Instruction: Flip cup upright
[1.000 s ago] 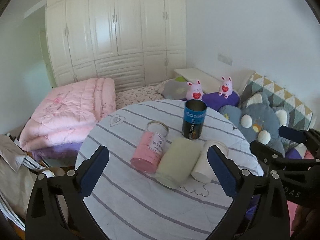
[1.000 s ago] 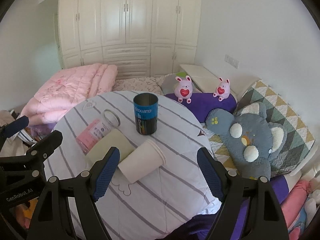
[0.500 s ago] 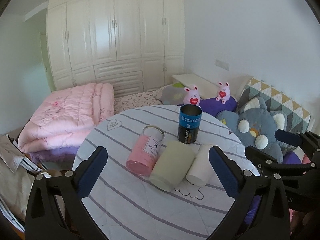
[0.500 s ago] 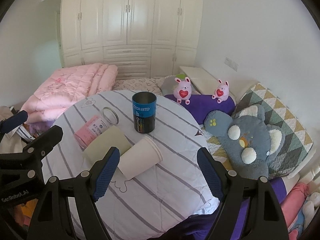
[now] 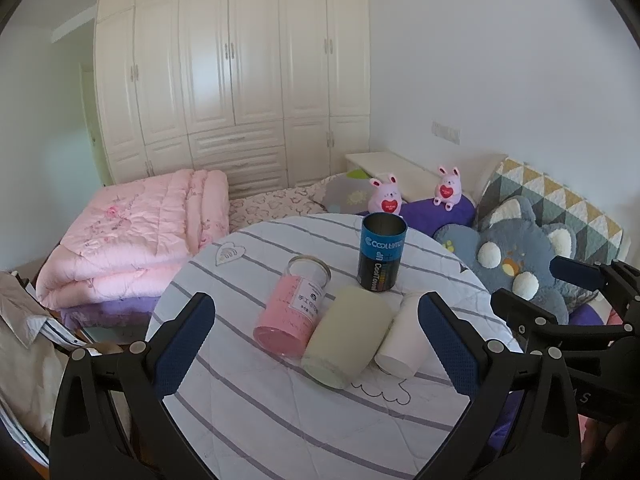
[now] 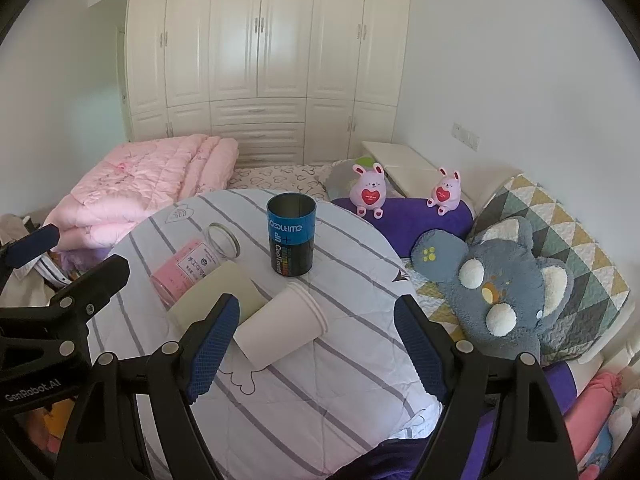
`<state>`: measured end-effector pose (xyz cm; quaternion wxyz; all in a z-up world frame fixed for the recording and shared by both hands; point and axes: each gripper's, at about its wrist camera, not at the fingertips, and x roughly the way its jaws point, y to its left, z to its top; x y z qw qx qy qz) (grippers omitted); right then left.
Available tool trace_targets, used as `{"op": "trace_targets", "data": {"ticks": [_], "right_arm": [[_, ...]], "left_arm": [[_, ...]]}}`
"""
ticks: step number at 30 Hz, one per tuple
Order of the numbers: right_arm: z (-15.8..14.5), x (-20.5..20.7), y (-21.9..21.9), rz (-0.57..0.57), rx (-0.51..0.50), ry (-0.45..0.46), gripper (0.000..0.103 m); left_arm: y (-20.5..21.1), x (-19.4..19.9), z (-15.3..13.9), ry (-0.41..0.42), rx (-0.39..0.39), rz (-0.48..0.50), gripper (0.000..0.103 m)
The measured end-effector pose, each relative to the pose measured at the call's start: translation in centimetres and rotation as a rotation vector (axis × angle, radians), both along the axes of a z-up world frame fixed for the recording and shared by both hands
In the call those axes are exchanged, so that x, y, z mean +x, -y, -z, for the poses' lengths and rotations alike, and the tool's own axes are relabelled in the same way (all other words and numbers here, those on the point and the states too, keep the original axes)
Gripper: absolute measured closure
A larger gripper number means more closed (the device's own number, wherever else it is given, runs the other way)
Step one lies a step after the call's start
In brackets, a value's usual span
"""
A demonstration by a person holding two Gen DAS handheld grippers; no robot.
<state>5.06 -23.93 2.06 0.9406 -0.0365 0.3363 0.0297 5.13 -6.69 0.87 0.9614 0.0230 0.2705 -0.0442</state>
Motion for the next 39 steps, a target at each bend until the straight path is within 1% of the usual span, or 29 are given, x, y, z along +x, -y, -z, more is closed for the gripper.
{"op": "trace_targets", "data": {"ticks": [23, 34, 39], "right_arm": [[0.49, 0.52, -0.44, 0.000, 0.001, -0.011, 0.022], [0.78, 0.66, -0.54, -0.001, 0.003, -0.014, 0.022], [0.85, 0.70, -0.52, -0.001, 0.004, -0.015, 0.022]], "left_arm": [[0.05, 0.21, 0.12, 0.008, 0.003, -0.003, 0.000], [0.21, 0.24, 0.30, 0.033, 0.017, -0.012, 0.000], [0.45, -0.14, 0.26, 0.067, 0.029, -0.003, 0.000]]}}
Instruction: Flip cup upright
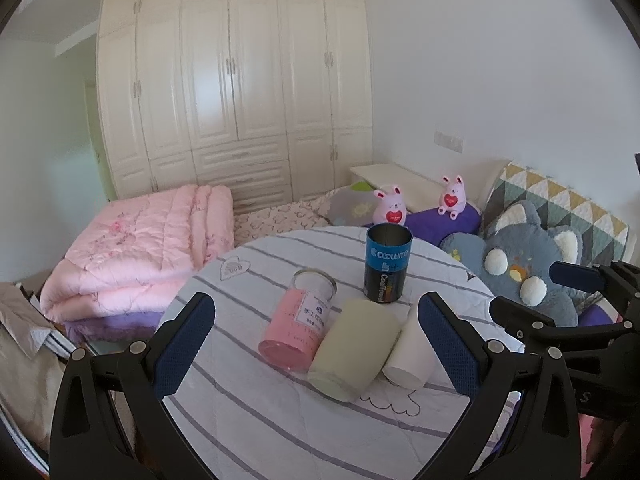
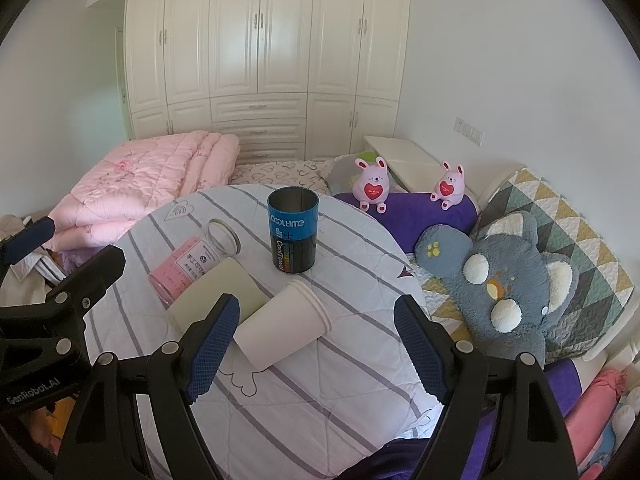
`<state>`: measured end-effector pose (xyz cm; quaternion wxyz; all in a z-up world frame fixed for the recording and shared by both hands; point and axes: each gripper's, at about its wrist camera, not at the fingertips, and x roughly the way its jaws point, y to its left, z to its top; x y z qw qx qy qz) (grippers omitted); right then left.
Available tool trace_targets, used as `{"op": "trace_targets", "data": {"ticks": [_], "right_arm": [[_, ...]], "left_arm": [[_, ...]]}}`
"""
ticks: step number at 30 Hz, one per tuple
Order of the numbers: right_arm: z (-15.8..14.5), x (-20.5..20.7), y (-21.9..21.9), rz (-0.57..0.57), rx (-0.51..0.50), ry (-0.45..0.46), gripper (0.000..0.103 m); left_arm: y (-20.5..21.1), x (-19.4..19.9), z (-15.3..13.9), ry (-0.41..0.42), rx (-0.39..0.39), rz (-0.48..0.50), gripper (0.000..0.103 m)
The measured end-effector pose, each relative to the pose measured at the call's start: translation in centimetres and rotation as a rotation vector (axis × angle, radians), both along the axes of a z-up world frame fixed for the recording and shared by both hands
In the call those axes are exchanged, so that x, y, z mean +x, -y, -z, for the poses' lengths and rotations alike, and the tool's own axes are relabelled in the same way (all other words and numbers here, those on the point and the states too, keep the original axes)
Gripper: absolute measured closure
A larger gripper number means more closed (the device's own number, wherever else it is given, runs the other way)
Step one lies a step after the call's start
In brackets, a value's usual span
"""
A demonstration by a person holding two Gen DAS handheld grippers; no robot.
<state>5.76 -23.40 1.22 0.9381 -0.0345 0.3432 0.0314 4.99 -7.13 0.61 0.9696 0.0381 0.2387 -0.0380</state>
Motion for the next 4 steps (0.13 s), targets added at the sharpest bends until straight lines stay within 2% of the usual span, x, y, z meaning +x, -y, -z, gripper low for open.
{"op": "trace_targets", "data": {"ticks": [4], "right_arm": [[0.38, 0.11, 0.04, 0.002, 0.003, -0.006, 0.022]], "left_arm": [[0.15, 0.03, 0.09, 0.002, -0.004, 0.011, 0.000]]}}
